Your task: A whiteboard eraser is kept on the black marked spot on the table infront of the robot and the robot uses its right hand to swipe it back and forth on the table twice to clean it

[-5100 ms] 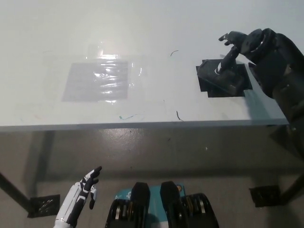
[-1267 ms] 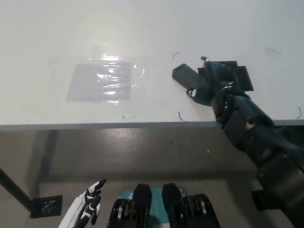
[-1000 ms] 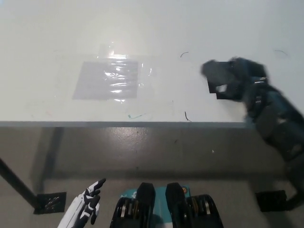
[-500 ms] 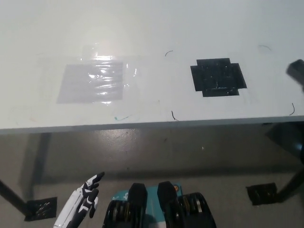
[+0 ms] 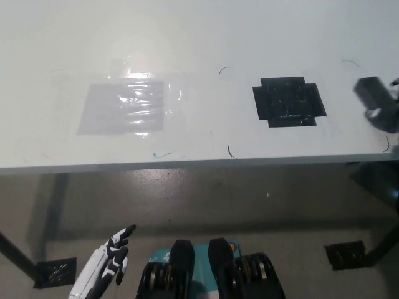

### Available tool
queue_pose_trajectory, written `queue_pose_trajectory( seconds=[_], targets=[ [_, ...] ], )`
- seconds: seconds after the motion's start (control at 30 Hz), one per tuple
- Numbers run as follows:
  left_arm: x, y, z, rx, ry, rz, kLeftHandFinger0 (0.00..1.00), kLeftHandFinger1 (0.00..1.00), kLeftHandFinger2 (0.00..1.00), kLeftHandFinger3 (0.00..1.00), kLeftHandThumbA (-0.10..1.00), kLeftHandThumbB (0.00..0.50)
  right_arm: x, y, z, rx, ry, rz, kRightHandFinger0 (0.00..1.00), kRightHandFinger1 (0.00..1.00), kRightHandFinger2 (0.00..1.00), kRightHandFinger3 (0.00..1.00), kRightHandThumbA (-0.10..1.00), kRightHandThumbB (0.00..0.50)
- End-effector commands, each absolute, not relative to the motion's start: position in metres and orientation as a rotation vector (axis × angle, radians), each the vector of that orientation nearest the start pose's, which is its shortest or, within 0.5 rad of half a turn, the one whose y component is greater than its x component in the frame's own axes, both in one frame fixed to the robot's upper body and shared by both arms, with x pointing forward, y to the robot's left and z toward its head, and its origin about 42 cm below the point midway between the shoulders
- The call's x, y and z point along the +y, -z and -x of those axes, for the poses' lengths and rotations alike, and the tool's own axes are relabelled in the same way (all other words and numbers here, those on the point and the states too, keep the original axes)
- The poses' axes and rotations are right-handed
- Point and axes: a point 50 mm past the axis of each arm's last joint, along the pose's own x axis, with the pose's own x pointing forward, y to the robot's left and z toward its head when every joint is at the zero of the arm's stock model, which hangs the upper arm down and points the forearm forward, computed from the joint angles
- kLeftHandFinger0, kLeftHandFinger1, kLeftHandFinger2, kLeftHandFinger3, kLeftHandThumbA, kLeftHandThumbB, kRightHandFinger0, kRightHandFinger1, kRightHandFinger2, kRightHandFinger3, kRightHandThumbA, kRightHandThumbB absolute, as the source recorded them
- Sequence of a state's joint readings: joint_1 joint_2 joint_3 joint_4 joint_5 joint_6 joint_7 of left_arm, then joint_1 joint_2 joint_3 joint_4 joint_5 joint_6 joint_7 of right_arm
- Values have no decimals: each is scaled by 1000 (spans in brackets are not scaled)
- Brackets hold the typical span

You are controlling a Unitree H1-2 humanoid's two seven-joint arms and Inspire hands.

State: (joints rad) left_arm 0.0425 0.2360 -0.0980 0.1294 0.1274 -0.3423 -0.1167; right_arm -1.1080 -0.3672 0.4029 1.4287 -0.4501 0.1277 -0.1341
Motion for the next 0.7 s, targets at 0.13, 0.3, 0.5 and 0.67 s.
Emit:
queue_pose_trajectory(
  seconds=[0.13,0.3,0.5,0.67],
  targets=[
    [265,-86,-270,-196,279,-365,1000,1000,1000,1000,1000,500,-222,-249,-580,186,-20,1098,9,31,191,381,-100,175],
    [264,-87,-273,-205,280,-369,1000,1000,1000,1000,1000,500,-159,-249,-578,99,-112,1067,4,34,189,278,-100,181],
    [266,-90,-273,-207,276,-366,1000,1000,1000,1000,1000,500,-113,-249,-572,49,-195,1046,0,160,638,543,-100,182],
    [265,-92,-274,-209,280,-366,1000,1000,1000,1000,1000,500,-115,-246,-572,64,-194,1053,13,449,820,748,-100,174]
  ],
)
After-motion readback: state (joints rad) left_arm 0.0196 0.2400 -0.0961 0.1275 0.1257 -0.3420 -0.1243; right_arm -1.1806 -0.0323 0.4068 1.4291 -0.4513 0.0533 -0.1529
